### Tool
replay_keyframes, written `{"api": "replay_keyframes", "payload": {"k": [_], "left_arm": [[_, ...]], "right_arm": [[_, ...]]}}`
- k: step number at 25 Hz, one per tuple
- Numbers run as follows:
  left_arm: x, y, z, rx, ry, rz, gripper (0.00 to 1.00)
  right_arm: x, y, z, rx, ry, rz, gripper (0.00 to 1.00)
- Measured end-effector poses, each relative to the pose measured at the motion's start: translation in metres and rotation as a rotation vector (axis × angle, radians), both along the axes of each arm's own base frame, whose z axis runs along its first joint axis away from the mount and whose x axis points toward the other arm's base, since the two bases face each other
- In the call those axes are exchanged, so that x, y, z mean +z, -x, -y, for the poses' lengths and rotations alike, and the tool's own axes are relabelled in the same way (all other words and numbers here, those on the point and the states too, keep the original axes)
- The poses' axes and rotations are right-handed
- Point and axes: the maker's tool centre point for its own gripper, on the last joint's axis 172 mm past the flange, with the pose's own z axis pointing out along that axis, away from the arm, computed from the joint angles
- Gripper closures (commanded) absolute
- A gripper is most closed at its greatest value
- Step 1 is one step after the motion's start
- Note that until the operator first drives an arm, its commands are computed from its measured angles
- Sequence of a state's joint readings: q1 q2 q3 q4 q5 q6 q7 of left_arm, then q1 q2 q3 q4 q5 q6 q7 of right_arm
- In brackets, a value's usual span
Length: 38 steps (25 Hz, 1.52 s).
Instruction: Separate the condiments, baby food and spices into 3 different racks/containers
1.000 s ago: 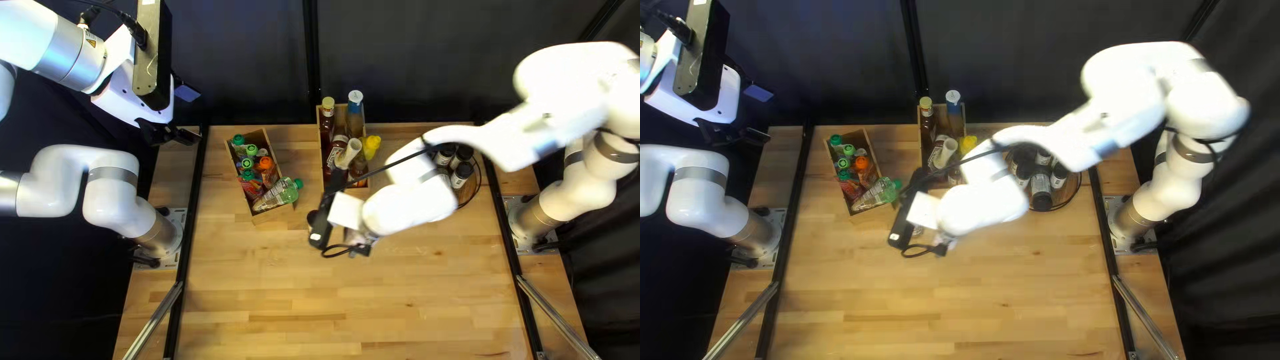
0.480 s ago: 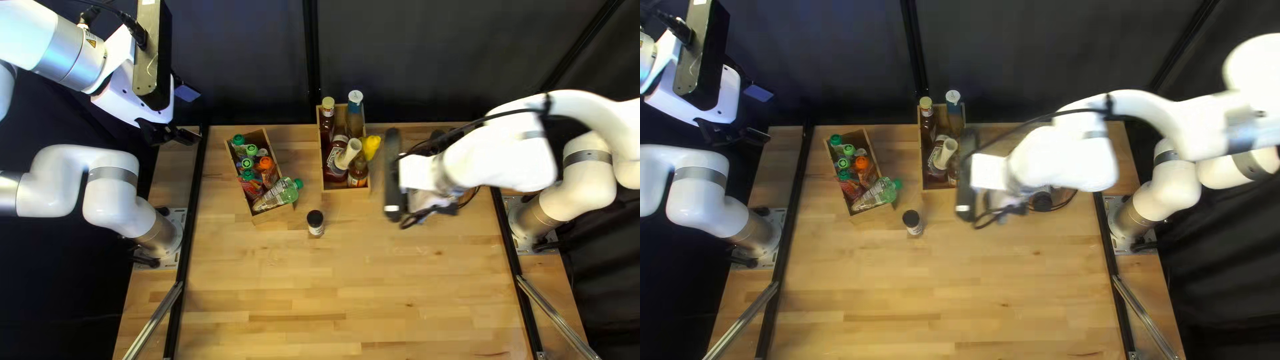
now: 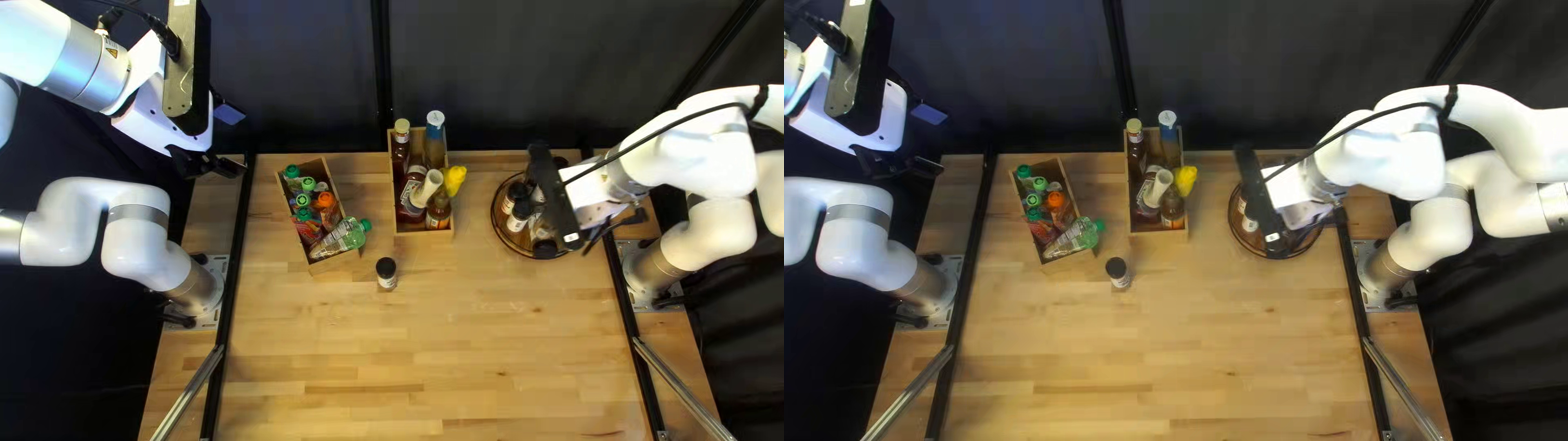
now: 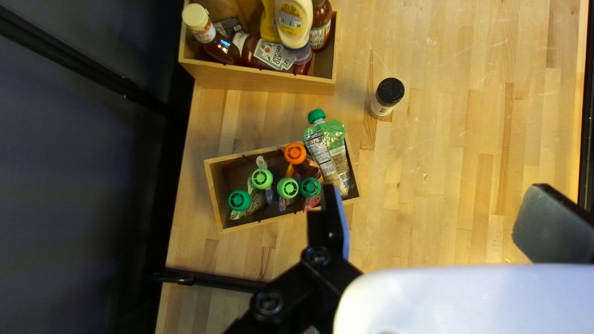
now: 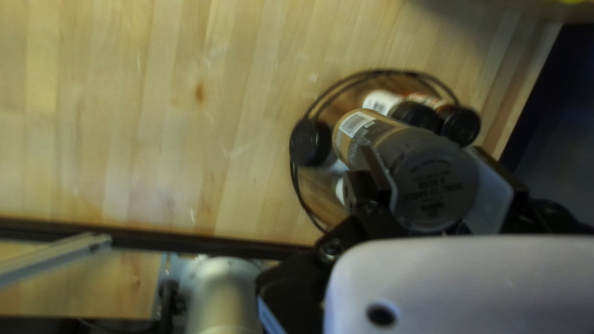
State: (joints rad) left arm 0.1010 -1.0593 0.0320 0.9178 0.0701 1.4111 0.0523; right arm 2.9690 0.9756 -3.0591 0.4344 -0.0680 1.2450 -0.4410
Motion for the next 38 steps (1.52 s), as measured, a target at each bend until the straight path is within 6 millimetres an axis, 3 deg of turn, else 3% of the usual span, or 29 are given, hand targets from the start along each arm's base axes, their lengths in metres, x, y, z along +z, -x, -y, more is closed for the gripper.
{"api": "replay_keyframes", "payload": {"k": [6,11,26,33,38], "left_arm": [[0.000,0.000,0.000,0.000,0.000,0.000,0.00],[0.000,0.000,0.000,0.000,0.000,0.000,0.00],[0.000,0.000,0.000,0.000,0.000,0.000,0.00],[0.000,0.000,0.000,0.000,0.000,0.000,0.00],[0.000,0.000,0.000,0.000,0.000,0.000,0.00]], "right_arm": [[-0.029,0.030,0.003,-0.018,0.015,-0.021,1.00],[-0.053,0.036,0.006,-0.047,0.049,-0.022,1.00],[-0.088,0.017,0.018,-0.059,0.131,-0.009,1.00],[-0.091,-0.004,0.020,-0.036,0.129,-0.001,1.00],[-0.094,-0.001,0.018,-0.035,0.123,-0.001,1.00]]}}
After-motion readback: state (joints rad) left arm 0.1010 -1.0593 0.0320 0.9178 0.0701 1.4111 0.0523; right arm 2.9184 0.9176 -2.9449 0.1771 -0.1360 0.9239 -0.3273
